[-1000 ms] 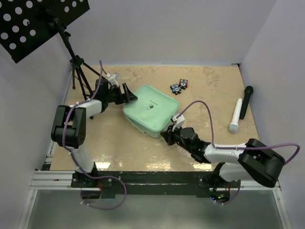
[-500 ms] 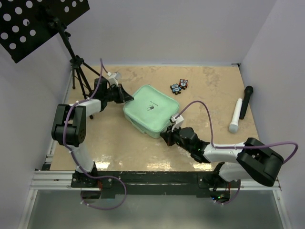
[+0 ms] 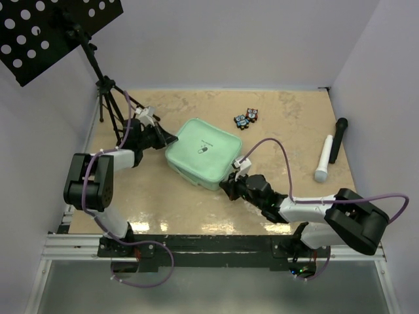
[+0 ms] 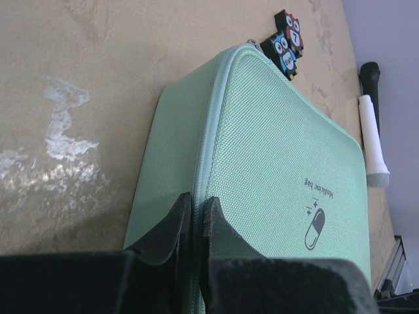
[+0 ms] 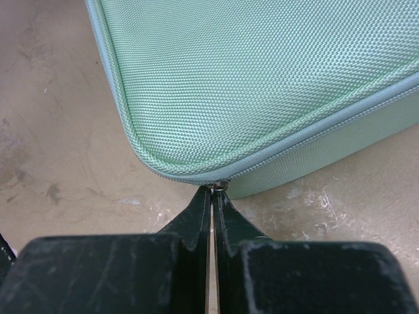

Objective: Organize the medicine kit
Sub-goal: Zip the medicine box at the center of the board.

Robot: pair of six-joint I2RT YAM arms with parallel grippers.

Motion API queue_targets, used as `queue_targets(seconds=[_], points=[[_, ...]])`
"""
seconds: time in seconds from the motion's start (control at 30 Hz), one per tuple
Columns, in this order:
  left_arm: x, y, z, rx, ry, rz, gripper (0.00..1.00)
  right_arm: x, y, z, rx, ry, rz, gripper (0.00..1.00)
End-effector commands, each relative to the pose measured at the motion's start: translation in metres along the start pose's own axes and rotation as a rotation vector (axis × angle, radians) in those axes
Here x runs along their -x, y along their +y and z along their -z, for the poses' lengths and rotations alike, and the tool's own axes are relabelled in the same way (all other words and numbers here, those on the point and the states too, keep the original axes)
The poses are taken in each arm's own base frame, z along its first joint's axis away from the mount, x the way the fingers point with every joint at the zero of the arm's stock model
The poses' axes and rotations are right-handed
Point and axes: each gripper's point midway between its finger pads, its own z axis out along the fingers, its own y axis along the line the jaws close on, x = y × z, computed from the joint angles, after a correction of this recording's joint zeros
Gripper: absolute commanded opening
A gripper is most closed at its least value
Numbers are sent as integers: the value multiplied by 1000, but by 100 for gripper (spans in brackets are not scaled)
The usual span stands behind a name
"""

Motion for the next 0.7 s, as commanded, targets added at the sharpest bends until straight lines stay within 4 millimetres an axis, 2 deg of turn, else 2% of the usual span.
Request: queue_targets(seconds=[0.0,0.27,0.57,0.67], points=[[7,4,14,82,-113,129,0,24,26,-7,68,-67,37,0],[13,31,37,264,-267,218,0,20,50,-7,123,-66,122,0],[7,45,57,357,-344,281,0,25,109,1,378,-112,179,0],[4,49,62,380,-360,300,0,20,118,-3,403,-97,175,0]])
